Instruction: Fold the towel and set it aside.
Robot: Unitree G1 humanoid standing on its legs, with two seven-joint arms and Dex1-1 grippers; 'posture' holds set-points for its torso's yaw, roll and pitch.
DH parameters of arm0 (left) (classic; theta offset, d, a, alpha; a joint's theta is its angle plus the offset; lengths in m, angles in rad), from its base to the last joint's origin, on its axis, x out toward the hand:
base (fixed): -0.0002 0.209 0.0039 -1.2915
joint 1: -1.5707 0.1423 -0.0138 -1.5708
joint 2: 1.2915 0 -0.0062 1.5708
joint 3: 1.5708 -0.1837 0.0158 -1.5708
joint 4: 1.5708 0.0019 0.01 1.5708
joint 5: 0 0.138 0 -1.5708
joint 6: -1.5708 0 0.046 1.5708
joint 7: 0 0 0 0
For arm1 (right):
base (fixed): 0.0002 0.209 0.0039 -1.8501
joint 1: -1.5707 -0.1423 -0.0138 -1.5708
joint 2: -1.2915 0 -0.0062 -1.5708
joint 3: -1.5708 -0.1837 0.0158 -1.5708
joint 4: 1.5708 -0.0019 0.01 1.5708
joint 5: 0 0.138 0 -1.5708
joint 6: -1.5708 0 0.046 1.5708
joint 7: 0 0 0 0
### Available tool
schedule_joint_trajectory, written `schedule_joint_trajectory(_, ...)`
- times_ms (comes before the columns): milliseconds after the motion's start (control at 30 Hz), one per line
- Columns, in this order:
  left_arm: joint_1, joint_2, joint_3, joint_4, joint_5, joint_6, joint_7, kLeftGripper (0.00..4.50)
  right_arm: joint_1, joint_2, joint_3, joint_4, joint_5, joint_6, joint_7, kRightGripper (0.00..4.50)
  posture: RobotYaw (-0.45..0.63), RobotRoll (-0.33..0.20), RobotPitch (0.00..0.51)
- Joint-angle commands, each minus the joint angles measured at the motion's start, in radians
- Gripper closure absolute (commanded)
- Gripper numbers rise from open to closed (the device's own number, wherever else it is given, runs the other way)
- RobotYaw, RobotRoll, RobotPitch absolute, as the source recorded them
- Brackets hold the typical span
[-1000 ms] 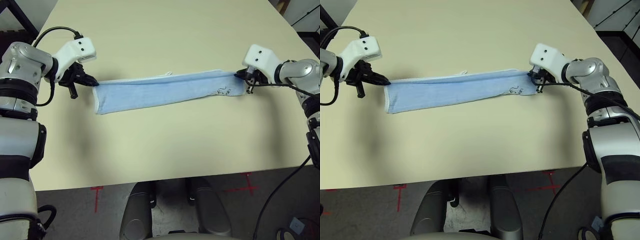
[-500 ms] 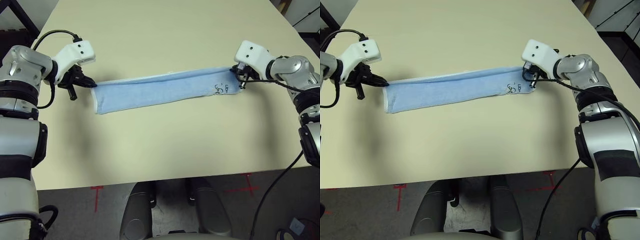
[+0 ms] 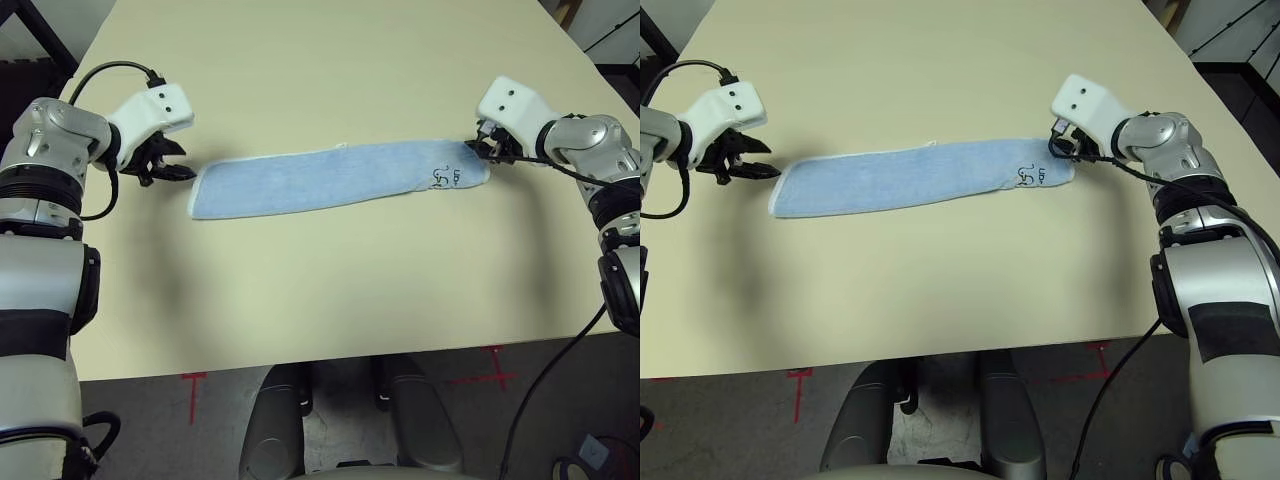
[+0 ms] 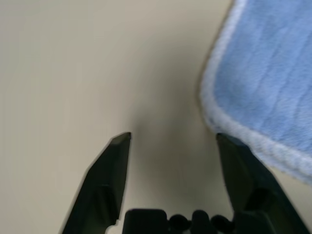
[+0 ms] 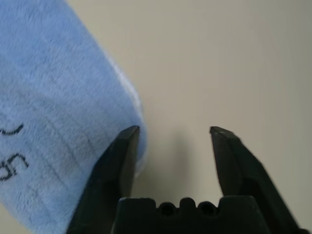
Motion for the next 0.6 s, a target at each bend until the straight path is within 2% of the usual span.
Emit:
schedule_joint_trajectory(33,-0.005,0.018,0.066,-0.037,-0.034,-0.011,0.031,0.04,-0.001,0.005,-0.082,-0.017,0.091,-0.021,0.052,0.25,-0.03,0.000,0.228)
schedule_joint_trajectory(67,-0.001,0.006,0.111,-0.060,-0.087,-0.001,-0.003,0.00,0.004,0.015,-0.127,-0.035,0.155,-0.003,0.114,0.06,-0.03,0.000,0.228)
schedule_joint_trajectory(100,0.004,-0.002,0.143,-0.077,-0.123,0.007,-0.030,0.00,0.008,0.022,-0.157,-0.048,0.199,0.011,0.158,0.06,-0.03,0.000,0.228)
schedule_joint_trajectory(133,0.017,-0.023,0.204,-0.116,-0.203,0.057,-0.091,0.00,0.018,0.038,-0.204,-0.079,0.272,0.073,0.226,0.06,-0.03,0.000,0.228)
schedule_joint_trajectory(233,0.126,-0.081,0.372,-0.344,-0.472,0.332,-0.265,0.00,0.086,0.076,-0.276,-0.222,0.412,0.259,0.342,0.06,-0.03,0.000,0.231)
schedule_joint_trajectory(300,0.219,-0.102,0.434,-0.511,-0.574,0.508,-0.251,0.00,0.137,0.094,-0.301,-0.323,0.463,0.355,0.340,0.06,-0.04,0.000,0.232)
schedule_joint_trajectory(400,0.355,-0.129,0.492,-0.734,-0.676,0.681,-0.181,0.00,0.201,0.120,-0.333,-0.449,0.526,0.476,0.293,0.06,-0.04,0.000,0.236)
schedule_joint_trajectory(467,0.487,-0.156,0.511,-0.887,-0.723,0.723,-0.144,0.00,0.252,0.154,-0.362,-0.543,0.576,0.564,0.233,0.06,-0.04,0.000,0.239)
schedule_joint_trajectory(533,0.594,-0.161,0.500,-0.981,-0.724,0.696,-0.137,0.00,0.288,0.180,-0.384,-0.611,0.613,0.632,0.182,0.06,-0.04,0.000,0.240)
schedule_joint_trajectory(600,0.650,-0.148,0.484,-1.014,-0.712,0.676,-0.134,0.00,0.307,0.189,-0.392,-0.654,0.631,0.674,0.146,0.06,-0.04,0.000,0.241)
